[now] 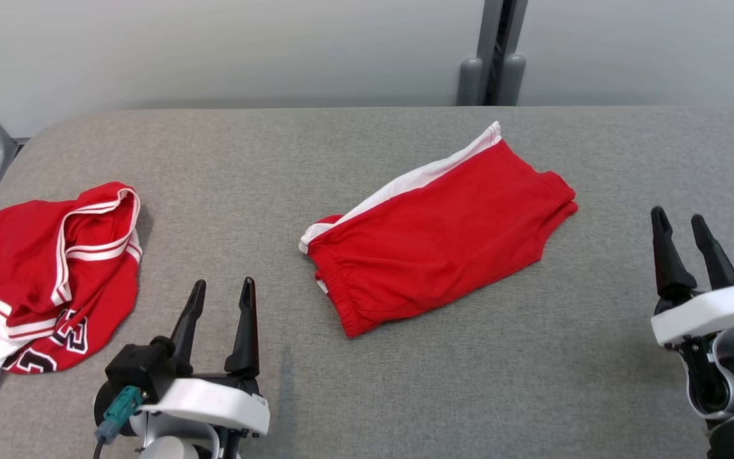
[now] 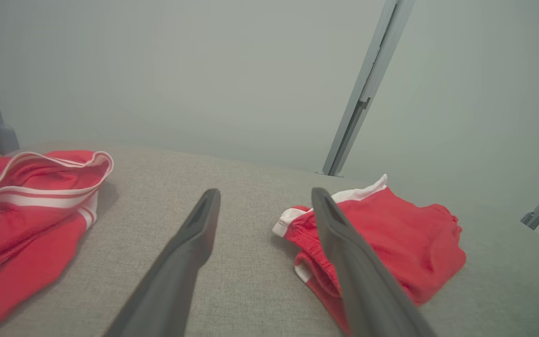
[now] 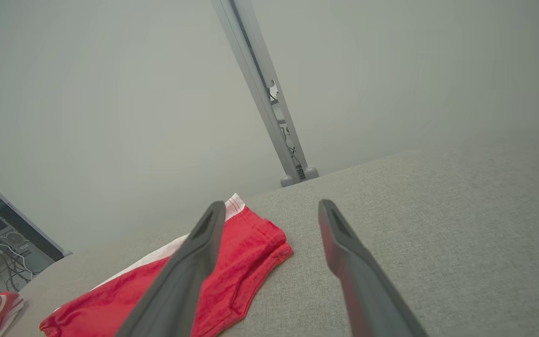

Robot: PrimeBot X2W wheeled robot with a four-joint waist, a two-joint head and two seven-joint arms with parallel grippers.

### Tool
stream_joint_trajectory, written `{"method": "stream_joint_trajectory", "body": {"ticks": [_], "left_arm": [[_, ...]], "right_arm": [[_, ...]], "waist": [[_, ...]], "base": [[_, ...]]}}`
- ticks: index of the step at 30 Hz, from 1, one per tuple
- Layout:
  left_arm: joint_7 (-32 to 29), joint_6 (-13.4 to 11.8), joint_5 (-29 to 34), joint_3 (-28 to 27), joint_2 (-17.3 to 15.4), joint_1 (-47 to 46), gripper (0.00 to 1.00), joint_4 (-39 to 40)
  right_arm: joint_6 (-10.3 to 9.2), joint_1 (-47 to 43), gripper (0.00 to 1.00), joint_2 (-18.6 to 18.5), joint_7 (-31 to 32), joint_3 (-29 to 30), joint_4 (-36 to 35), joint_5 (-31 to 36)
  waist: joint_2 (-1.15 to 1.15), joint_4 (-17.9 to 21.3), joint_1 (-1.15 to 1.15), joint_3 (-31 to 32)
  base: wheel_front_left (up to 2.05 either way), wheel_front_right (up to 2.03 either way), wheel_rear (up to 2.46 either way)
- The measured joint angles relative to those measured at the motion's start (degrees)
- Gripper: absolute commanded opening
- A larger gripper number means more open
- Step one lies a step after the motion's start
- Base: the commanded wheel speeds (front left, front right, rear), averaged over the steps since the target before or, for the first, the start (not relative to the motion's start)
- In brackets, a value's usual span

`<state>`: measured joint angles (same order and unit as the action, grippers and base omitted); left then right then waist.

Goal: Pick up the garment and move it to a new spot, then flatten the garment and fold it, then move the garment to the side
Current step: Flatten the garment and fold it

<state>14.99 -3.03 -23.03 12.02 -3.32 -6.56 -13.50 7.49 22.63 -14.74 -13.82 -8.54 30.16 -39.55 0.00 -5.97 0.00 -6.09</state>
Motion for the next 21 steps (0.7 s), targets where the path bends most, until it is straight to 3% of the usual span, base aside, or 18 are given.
{"method": "stream_joint_trajectory", "body": {"ticks": [6,11,21], "left_arm": [[0.0,0.9,1.42,0.1,0.37,0.53,1.0,0.27],[0.0,1.0,1.77,1.3,0.47,0.52,1.0,0.32],[0.0,-1.07,1.97,6.48,0.49,0.23,1.0,1.1]], "right_arm": [[0.01,-1.49,1.0,0.58,3.55,1.89,2.38,-0.86],[0.0,-0.84,1.0,1.7,8.06,5.2,6.27,-5.53],[0.0,5.75,1.0,1.8,17.63,12.32,16.01,-13.13]], "waist": [[0.0,-2.28,0.0,-0.37],[0.0,-4.87,0.0,-1.38],[0.0,-11.5,0.0,-4.46]], "base": [[0.0,0.0,0.0],[0.0,0.0,0.0],[0.0,0.0,0.0]]}}
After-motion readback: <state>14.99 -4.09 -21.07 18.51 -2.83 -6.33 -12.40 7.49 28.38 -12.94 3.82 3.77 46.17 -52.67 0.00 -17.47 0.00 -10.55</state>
